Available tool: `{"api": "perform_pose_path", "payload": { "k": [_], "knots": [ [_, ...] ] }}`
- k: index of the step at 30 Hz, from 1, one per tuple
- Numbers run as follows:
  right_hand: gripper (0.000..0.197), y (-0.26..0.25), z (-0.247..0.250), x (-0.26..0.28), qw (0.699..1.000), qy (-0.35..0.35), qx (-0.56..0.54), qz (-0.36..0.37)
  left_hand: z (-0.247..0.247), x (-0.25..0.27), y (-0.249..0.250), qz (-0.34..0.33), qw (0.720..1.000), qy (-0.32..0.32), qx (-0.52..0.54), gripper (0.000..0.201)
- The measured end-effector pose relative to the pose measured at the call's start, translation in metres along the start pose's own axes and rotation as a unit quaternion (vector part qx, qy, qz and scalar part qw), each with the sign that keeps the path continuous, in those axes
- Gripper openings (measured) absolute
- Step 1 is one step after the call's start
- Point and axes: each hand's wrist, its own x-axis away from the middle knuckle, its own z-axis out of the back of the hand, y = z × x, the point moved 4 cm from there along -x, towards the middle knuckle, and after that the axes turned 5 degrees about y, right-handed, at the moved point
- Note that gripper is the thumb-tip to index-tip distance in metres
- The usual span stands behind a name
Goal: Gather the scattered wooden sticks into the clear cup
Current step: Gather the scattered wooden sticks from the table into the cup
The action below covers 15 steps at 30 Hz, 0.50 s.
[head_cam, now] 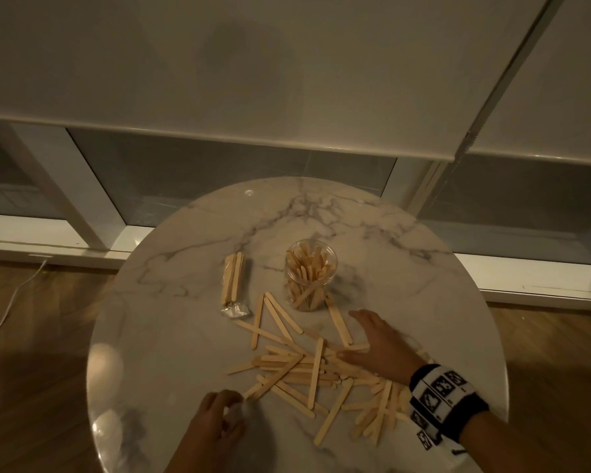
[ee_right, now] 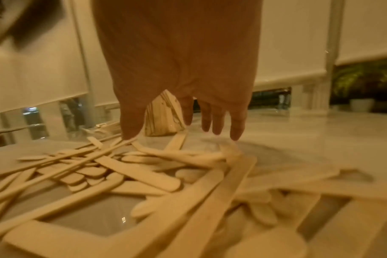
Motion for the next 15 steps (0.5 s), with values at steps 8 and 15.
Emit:
{"api": "perform_pose_path", "payload": {
  "k": [8,15],
  "knots": [
    [0.119,-0.036,-0.046,0.004,0.991,-0.084,0.1,0.026,-0.009,-0.007,0.006,-0.03,0.999,-0.007,-0.024,0.05],
    [0.1,-0.049,-0.069,0.032,0.985,-0.045,0.15,0.072,-0.025,-0.011,0.016,-0.058,0.996,-0.072,-0.007,0.047]
  ]
}}
